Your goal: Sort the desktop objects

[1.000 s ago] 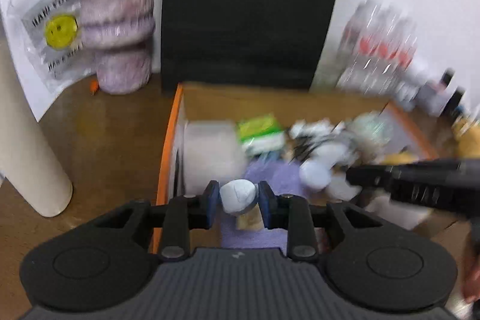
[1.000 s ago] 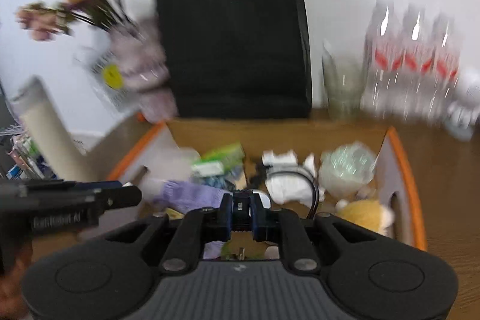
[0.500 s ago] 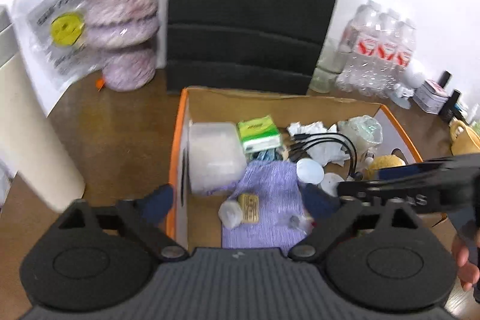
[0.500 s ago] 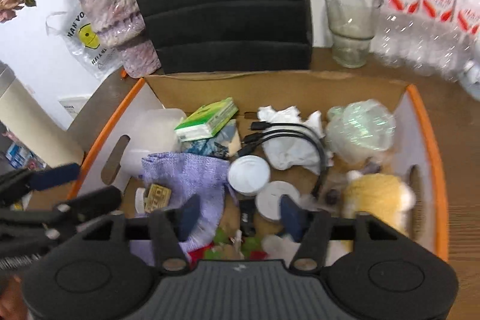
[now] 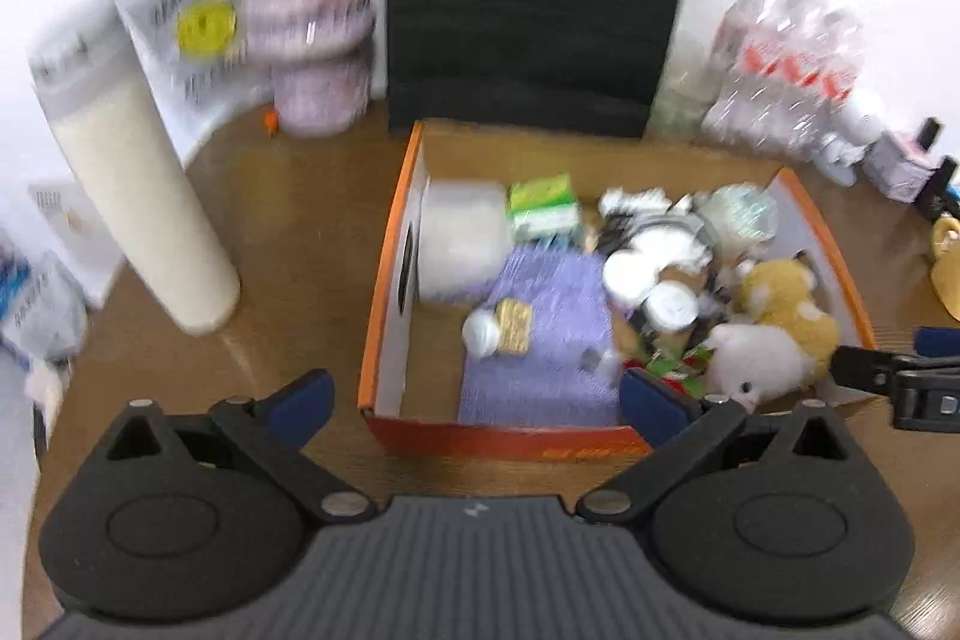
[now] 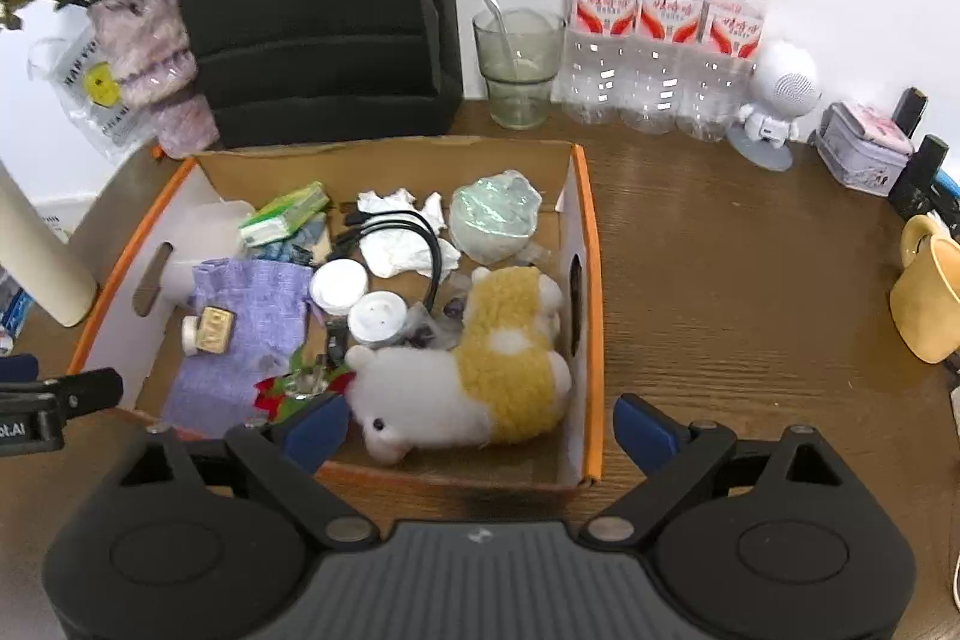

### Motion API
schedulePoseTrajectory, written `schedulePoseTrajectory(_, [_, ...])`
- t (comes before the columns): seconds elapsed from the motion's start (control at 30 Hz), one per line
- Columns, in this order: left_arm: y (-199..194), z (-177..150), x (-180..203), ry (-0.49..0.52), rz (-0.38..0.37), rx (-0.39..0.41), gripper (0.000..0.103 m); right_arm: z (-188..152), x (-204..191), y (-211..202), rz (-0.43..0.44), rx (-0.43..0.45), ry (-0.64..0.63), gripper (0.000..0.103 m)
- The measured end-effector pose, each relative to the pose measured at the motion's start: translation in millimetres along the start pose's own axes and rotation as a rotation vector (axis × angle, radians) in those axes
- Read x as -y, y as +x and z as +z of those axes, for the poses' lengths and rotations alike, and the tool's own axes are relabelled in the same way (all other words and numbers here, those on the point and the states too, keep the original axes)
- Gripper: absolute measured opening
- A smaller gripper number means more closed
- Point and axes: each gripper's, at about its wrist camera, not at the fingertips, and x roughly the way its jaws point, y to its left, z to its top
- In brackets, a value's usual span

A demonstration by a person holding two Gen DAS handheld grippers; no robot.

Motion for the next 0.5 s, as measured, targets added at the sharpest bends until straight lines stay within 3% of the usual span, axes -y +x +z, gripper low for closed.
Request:
schedulePoseTrajectory(0.17, [-33.6, -32.2, 5.6, 0.071, 0.011, 0.240, 0.103, -26.3, -16.0, -28.1, 0.017, 0.197, -0.036, 0.096])
schedulePoseTrajectory(0.3, [-32.7, -54.9, 5.0, 0.065, -0.010, 0.254, 0.103, -49.1, -27.0, -32.6, 0.014, 0.264, -0.051, 0.096])
schedulePoseTrajectory(0.5, [-35.0, -91.0, -1.0, 0.039, -0.023, 0.254, 0.103, -82.0, -37.0, -31.6, 0.015, 0.262, -0.036, 0.096])
